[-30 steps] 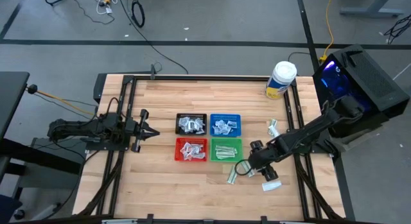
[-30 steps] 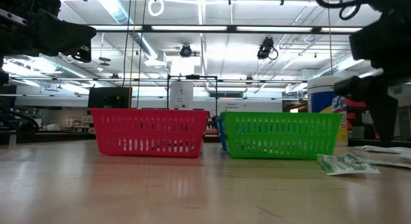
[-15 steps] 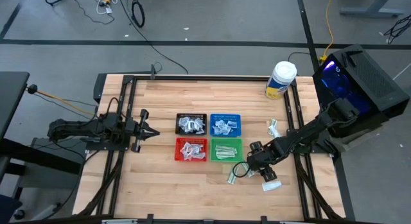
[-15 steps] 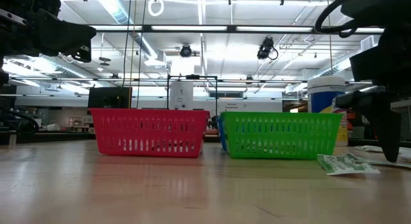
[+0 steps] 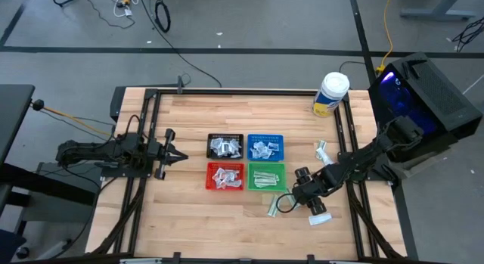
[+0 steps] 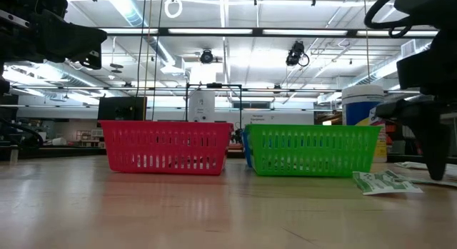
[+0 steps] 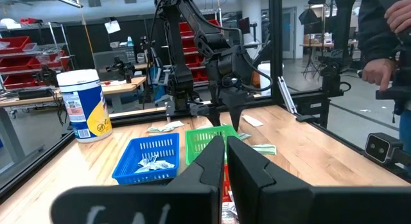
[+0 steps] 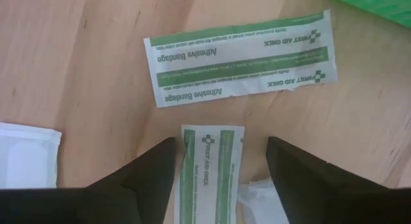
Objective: Pick & Place First Aid Supplies
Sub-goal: Put the green bandage pack into the green bin
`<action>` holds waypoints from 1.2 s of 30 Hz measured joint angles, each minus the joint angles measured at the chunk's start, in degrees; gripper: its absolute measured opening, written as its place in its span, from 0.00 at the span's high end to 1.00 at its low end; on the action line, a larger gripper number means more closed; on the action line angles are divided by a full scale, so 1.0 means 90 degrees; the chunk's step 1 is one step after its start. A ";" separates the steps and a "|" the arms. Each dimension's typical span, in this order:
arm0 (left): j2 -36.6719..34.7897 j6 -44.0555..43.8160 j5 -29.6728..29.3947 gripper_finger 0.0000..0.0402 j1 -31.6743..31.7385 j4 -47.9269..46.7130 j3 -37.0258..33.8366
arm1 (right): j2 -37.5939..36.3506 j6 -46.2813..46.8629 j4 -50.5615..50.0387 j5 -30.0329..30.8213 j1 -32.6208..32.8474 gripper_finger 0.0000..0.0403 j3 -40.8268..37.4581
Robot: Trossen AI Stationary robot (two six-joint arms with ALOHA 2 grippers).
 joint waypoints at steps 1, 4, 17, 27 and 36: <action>-0.0002 0.0000 0.0000 0.94 0.0000 0.0000 -0.0002 | 0.0000 -0.0002 0.0002 -0.0001 0.0000 0.41 -0.0001; 0.0000 0.0000 0.0000 0.94 0.0000 0.0000 0.0000 | 0.0002 -0.0016 0.0037 -0.0012 0.0000 0.47 -0.0006; 0.0000 0.0000 0.0000 0.94 -0.0001 -0.0001 -0.0001 | 0.0017 -0.0026 0.0193 -0.0036 0.0000 0.61 -0.0015; 0.0000 0.0000 0.0000 0.94 -0.0002 0.0000 0.0000 | -0.0051 0.0015 0.0217 -0.0058 0.0000 0.66 -0.0023; 0.0000 0.0000 0.0000 0.94 -0.0002 0.0000 -0.0002 | -0.0130 0.0140 0.0197 -0.0061 0.0000 0.69 -0.0023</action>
